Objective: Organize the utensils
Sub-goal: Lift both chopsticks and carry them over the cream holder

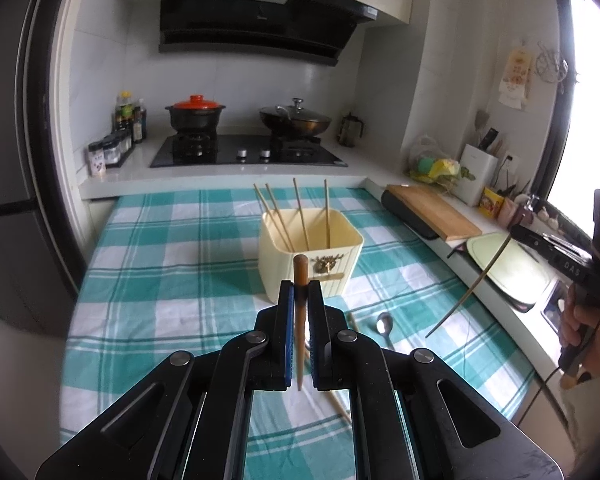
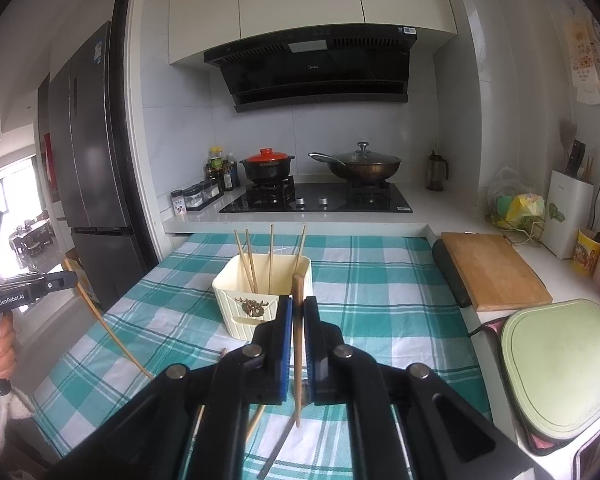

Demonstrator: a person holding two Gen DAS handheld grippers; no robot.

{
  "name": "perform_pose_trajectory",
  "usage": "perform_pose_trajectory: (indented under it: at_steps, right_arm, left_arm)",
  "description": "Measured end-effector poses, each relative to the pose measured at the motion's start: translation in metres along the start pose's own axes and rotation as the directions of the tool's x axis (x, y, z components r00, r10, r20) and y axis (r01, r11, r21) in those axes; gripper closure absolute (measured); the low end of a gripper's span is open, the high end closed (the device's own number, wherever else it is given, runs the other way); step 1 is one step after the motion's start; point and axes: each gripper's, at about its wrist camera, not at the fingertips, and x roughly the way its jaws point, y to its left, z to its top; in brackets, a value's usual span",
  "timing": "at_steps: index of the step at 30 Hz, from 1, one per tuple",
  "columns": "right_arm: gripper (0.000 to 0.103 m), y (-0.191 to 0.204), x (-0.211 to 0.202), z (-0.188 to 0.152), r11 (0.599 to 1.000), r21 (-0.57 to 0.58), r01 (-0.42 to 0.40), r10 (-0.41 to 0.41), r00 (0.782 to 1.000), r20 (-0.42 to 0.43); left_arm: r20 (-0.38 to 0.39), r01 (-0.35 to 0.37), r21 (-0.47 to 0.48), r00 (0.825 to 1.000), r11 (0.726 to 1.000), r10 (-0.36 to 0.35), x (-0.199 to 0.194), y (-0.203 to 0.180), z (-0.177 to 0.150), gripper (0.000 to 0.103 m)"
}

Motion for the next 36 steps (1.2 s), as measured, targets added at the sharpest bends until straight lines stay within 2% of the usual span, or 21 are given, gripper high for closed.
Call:
perform_pose_trajectory:
  at_steps: [7,14,22,25,31,33,36]
  right_arm:
    - [0.097,0.003,0.015,0.029,0.999,-0.033,0.013,-0.013,1.0,0.014]
    - [0.097,0.01,0.045,0.081,0.997,-0.071,0.017,-0.013,0.998,0.057]
    - [0.097,0.022,0.092,0.137,0.997,-0.071,-0.035,0.045,0.988,0.145]
    - [0.097,0.03,0.115,0.145,0.994,-0.102,-0.046,0.061,0.986,0.153]
    - [0.097,0.035,0.181,0.139,0.991,-0.095,-0.093,0.098,0.994,0.047]
    - [0.097,0.035,0.205,0.132,0.99,-0.098,-0.098,0.096,0.995,-0.022]
    - [0.097,0.033,0.242,0.119,0.99,-0.079,-0.121,0.109,0.984,-0.141]
  left_arm:
    - [0.035,0.002,0.001,0.999,1.0,-0.002,0.003,0.005,0.03,0.099]
    - [0.084,0.0,-0.015,0.996,1.0,0.001,0.017,0.012,0.078,0.099]
    - [0.179,-0.043,-0.014,0.983,0.999,0.045,0.056,0.012,0.135,0.099]
    - [0.179,-0.052,-0.039,0.982,0.998,0.058,0.08,0.016,0.146,0.099]
    - [0.092,-0.045,-0.086,0.994,0.995,0.053,0.138,0.025,0.147,0.099]
    - [0.045,-0.045,-0.09,0.998,0.995,0.049,0.16,0.027,0.143,0.099]
    - [-0.034,-0.049,-0.093,0.998,0.994,0.046,0.193,0.03,0.134,0.099]
